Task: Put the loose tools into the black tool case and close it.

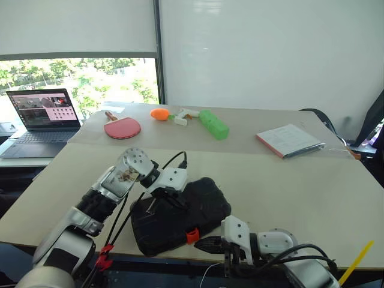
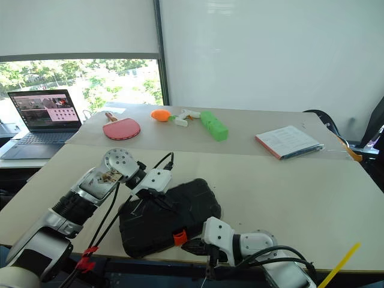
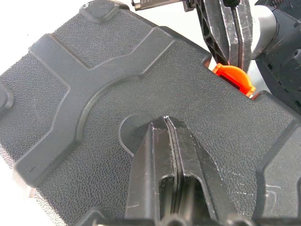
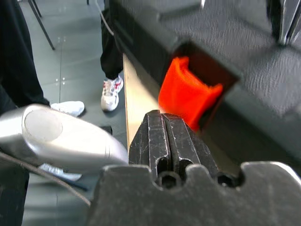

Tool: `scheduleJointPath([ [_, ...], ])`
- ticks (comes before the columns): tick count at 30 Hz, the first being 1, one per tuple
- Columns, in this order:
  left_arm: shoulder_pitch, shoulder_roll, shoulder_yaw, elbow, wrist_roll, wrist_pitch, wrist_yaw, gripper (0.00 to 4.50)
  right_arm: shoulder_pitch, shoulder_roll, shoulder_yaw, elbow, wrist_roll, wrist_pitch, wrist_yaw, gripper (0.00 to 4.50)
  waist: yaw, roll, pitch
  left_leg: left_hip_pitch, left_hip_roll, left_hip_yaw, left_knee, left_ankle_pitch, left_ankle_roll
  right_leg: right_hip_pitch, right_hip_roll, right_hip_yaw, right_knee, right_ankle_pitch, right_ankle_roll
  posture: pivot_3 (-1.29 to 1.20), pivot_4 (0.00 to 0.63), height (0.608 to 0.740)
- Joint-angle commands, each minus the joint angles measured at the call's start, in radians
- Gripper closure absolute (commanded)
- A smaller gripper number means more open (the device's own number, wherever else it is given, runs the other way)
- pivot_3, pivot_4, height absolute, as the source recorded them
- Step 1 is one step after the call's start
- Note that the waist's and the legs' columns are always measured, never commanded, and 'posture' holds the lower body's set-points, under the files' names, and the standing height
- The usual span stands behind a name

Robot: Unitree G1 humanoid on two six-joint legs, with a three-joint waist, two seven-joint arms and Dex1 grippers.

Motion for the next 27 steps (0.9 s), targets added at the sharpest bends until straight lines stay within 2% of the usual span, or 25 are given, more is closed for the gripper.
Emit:
scheduleJointPath([
  [1,0.043,-0.003,-0.055,0.029,0.068,0.012,0.014,4.46,-0.027,0.018,0.012,0.025,-0.042,-0.021,-0.037,4.50,0.000,0.000,0.000,0.000,0.000,0.000,0.000,0.000,0.000,0.000,0.000,0.000,0.000,0.000,0.000,0.00,0.150,0.738],
  [9,0.061,0.003,-0.054,0.006,0.065,0.033,0.013,4.46,-0.055,0.081,-0.023,0.099,-0.103,-0.048,-0.130,4.50,-0.004,0.000,0.000,0.001,0.000,-0.001,0.000,0.000,0.000,0.000,0.000,0.000,0.000,0.000,0.000,0.00,0.150,0.738],
  [14,0.069,0.000,-0.052,0.005,0.069,0.037,0.013,4.46,-0.054,0.098,-0.041,0.088,-0.086,-0.045,-0.131,4.50,-0.004,0.001,0.000,0.000,0.000,-0.001,-0.002,0.000,0.000,-0.001,0.000,0.001,0.000,0.000,-0.001,0.00,0.150,0.738],
  [20,0.061,-0.013,0.005,0.052,0.035,0.076,0.044,4.46,0.018,-0.007,-0.070,-0.025,0.001,-0.007,-0.023,4.50,0.002,0.002,0.002,0.000,0.000,-0.001,-0.004,0.000,0.000,-0.001,0.000,0.000,-0.001,-0.001,-0.002,0.00,0.150,0.738],
  [21,0.060,-0.005,0.032,0.047,0.007,0.119,0.040,4.49,0.037,-0.036,-0.101,-0.057,0.035,0.016,-0.006,4.21,0.003,0.002,0.001,0.000,-0.001,-0.001,-0.004,0.000,0.000,-0.001,0.000,0.000,-0.001,-0.001,-0.001,0.00,0.150,0.738],
  [22,0.061,0.008,0.056,0.042,-0.016,0.152,0.032,4.23,0.052,-0.064,-0.131,-0.083,0.063,0.038,0.008,4.04,0.003,0.002,0.002,-0.001,-0.001,0.000,-0.005,0.000,0.000,-0.001,0.000,0.000,-0.002,-0.001,-0.001,0.00,0.150,0.738],
  [25,0.075,0.060,0.143,0.007,-0.094,0.237,0.018,3.37,0.092,-0.156,-0.256,-0.152,0.167,0.098,0.050,3.11,-0.002,0.000,0.004,-0.002,0.000,-0.001,-0.007,0.000,0.000,-0.002,0.000,0.000,-0.003,-0.001,0.000,0.00,0.150,0.738],
  [27,0.094,0.125,0.250,-0.038,-0.174,0.334,0.027,2.73,0.112,-0.236,-0.427,-0.187,0.299,0.168,0.094,2.51,-0.011,0.000,0.009,-0.002,0.000,0.000,-0.009,0.000,0.000,-0.005,0.000,0.001,-0.003,-0.001,0.000,0.00,0.150,0.738],
])
